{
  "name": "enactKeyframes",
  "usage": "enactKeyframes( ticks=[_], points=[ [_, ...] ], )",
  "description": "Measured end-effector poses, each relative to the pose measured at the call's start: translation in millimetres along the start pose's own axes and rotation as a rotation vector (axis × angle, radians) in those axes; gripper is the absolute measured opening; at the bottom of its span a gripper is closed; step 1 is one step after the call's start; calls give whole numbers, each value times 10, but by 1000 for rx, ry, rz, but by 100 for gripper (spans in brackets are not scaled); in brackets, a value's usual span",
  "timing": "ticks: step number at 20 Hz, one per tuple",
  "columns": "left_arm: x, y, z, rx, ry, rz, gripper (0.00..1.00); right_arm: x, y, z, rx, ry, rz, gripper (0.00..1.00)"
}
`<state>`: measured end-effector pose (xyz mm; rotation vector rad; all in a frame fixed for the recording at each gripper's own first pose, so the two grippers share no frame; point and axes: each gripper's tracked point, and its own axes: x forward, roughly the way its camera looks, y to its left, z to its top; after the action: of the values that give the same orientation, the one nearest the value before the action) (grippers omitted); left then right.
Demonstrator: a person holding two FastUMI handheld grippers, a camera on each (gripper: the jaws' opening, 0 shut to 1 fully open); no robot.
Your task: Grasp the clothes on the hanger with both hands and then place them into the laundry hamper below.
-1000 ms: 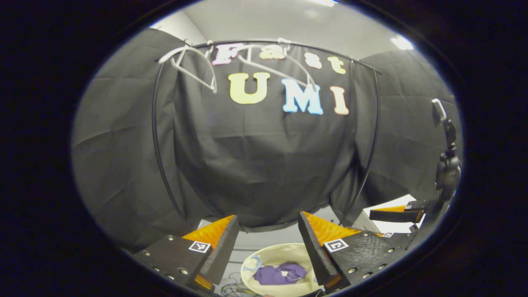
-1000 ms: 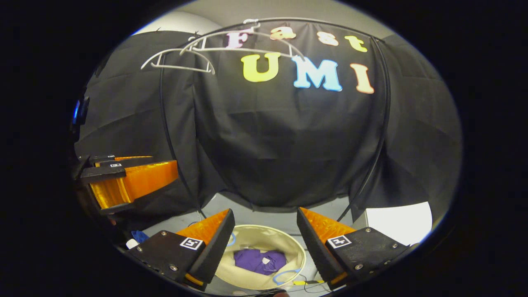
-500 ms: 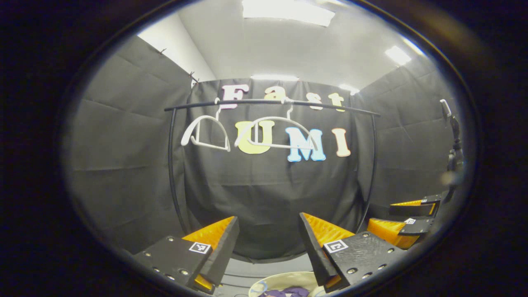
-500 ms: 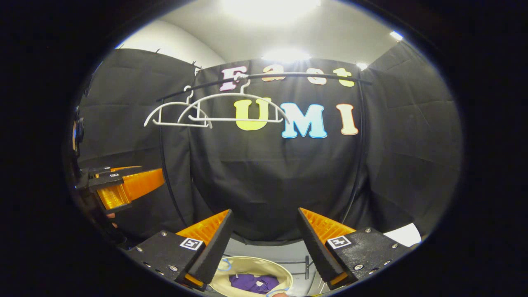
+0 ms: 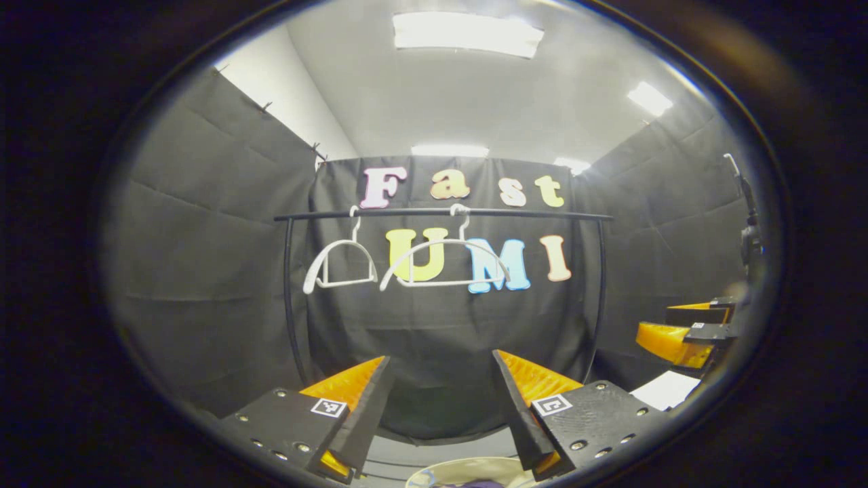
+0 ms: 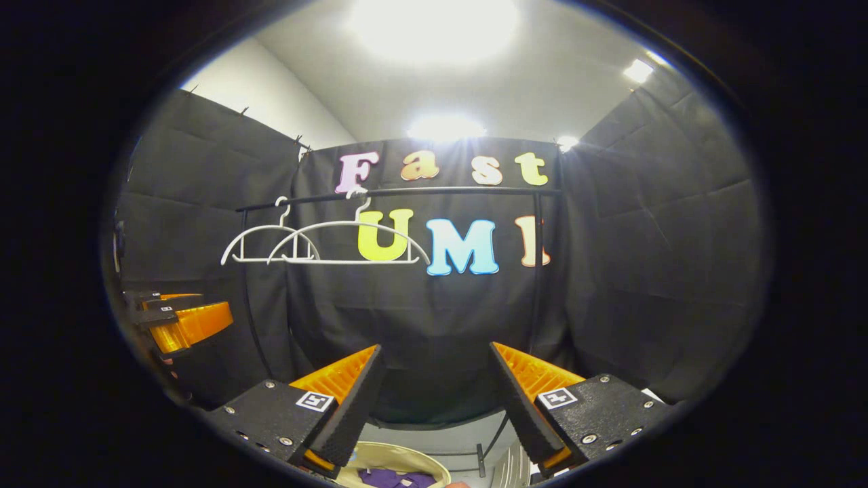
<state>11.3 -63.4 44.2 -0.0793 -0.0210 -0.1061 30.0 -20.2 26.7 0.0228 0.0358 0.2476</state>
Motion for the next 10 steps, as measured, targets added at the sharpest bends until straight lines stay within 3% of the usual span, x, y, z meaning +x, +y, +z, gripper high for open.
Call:
enactKeyframes(
  ticks=[4,5,10],
  points=[
    [-140,72,152,23,-27,20,83,-87,-152,136,-4,-38,-31,93],
    [-140,98,145,23,-24,28,77,-108,-188,140,-6,-39,-42,93],
    [-106,211,27,3,2,62,89,-172,-272,147,-15,-53,-88,93]
  ],
)
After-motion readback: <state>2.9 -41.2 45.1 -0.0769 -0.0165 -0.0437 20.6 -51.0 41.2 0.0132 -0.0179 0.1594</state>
